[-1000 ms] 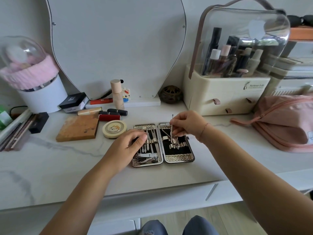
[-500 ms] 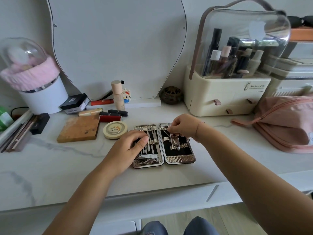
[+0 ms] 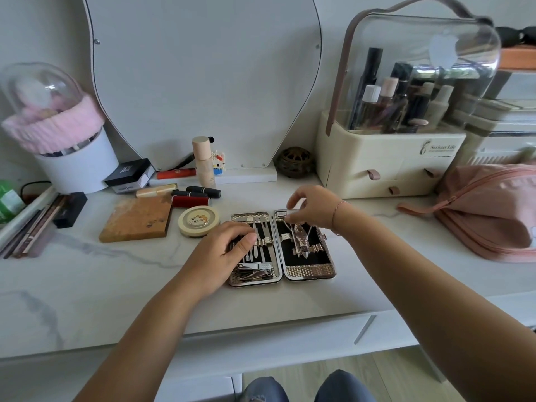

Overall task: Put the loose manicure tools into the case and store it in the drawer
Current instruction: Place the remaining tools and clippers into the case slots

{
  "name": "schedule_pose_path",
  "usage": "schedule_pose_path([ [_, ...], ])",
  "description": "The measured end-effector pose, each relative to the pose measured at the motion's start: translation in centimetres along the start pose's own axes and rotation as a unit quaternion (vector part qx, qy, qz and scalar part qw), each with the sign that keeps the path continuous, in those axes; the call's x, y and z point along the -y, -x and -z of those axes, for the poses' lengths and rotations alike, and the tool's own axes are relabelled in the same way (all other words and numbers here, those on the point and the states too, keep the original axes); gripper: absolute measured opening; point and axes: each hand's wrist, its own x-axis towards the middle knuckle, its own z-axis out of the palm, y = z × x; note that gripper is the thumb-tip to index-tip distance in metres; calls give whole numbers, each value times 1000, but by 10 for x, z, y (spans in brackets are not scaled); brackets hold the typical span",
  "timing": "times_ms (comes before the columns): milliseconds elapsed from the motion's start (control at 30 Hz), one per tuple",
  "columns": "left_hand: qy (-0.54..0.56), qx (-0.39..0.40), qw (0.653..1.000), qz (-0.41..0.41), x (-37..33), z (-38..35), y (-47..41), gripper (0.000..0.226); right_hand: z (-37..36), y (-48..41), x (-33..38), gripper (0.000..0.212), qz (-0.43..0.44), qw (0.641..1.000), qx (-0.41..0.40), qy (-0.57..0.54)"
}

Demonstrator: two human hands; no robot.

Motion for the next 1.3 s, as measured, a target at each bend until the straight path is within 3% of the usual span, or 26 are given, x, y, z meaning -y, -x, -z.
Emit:
schedule_pose_path([
  [400, -3, -2, 1000, -5, -3, 1, 1, 46, -8, 4, 0, 6, 23, 1000, -13, 10],
  [833, -8, -1, 1000, -4, -3, 1, 2, 47, -8, 31, -15, 32, 104, 986, -16, 128],
  [1133, -3, -2, 1000, -6, -4, 0, 2, 46, -6, 30, -24, 34, 125, 985, 14, 120],
  [1300, -6, -4, 1000, -9, -3, 0, 2, 43, -5, 27, -27, 33, 118, 992, 23, 28],
])
